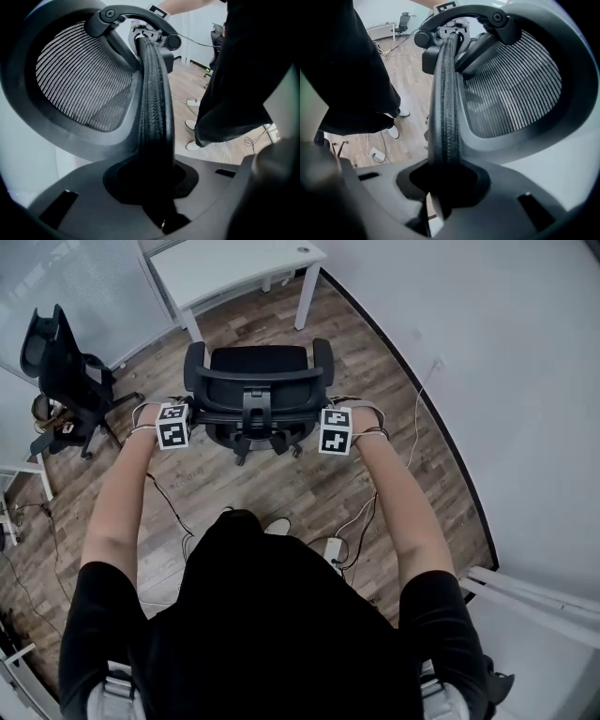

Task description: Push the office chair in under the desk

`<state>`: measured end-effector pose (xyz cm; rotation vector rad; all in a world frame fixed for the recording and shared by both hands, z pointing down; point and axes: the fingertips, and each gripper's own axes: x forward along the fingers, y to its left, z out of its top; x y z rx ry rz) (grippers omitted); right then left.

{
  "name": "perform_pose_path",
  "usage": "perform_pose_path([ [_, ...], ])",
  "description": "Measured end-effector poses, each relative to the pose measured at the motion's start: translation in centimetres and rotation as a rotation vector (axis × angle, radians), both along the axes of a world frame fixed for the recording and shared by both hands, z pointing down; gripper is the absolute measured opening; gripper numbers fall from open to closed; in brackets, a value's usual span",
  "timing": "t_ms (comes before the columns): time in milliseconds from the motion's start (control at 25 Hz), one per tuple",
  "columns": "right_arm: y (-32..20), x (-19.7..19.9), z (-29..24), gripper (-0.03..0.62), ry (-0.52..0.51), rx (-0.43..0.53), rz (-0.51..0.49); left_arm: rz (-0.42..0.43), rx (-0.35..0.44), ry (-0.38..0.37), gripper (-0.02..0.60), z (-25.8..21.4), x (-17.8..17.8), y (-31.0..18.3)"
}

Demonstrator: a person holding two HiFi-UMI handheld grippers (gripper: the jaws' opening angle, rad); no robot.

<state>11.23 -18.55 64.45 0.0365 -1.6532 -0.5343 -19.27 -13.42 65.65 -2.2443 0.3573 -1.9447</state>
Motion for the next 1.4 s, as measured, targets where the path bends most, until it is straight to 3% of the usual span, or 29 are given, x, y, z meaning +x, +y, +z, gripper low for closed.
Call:
perform_pose_path([
  [640,-8.3,3.6,0.1,0.072,0.016,0.014,-0.062,-0.063,0.012,0.016,0.064,0.1,4.2,-6.0],
  [1400,-18.9,7.0,-0.1,0.072,0.035,-0.048,-0.121,-0.112,-0.003,0.027,0.061,-0.2,8.0,-14.7],
])
